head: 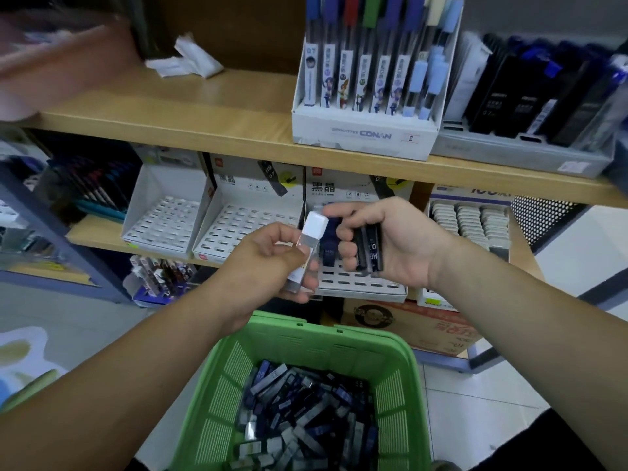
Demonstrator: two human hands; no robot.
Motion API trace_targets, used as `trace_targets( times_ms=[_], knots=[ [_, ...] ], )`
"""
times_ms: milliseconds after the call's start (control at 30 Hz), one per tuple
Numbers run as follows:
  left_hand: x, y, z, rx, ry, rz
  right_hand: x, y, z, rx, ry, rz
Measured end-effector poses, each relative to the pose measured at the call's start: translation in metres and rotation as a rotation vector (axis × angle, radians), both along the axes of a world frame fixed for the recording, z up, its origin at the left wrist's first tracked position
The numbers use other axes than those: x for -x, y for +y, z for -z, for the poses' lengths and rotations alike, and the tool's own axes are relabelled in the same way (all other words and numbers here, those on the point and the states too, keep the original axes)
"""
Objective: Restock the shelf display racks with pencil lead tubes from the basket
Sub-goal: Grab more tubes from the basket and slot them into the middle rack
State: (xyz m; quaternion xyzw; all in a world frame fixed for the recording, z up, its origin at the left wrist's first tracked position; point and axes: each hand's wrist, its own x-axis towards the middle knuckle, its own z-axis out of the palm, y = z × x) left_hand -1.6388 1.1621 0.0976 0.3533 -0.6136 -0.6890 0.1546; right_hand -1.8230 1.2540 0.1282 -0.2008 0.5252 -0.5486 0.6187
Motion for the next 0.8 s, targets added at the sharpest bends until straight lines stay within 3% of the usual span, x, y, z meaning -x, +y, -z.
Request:
trace_targets(
  times_ms=[133,367,433,567,700,800],
  knots=[
    [-0.021,0.001,-0.006,-0.050,0.006,0.024,-0.028,-0.006,-0.010,0.014,0.113,0.058],
    [-0.052,-0.007,-0.007,-0.092,0.008,-0.085,-0.085,-0.040,-0.010,0.083,0.034,0.286],
    [-0.060,-0.011,-0.005,-0.063,0.005,-0.090,-0.100,-0.051,-0.009,0.072,0.153,0.287],
    [-0.080,-0.030,-0.008,0.025,-0.075,-0.109,-0.119,-0.072,-0.004,0.072,0.585,0.162],
    [-0.096,-0.057,-0.014,0.134,-0.180,-0.082,-0.135,-0.096,-0.001,0.131,0.656,0.011],
    [-0.100,-0.080,-0.015,0.213,-0.211,-0.094,-0.142,-0.115,0.006,0.105,0.661,0.029]
  ],
)
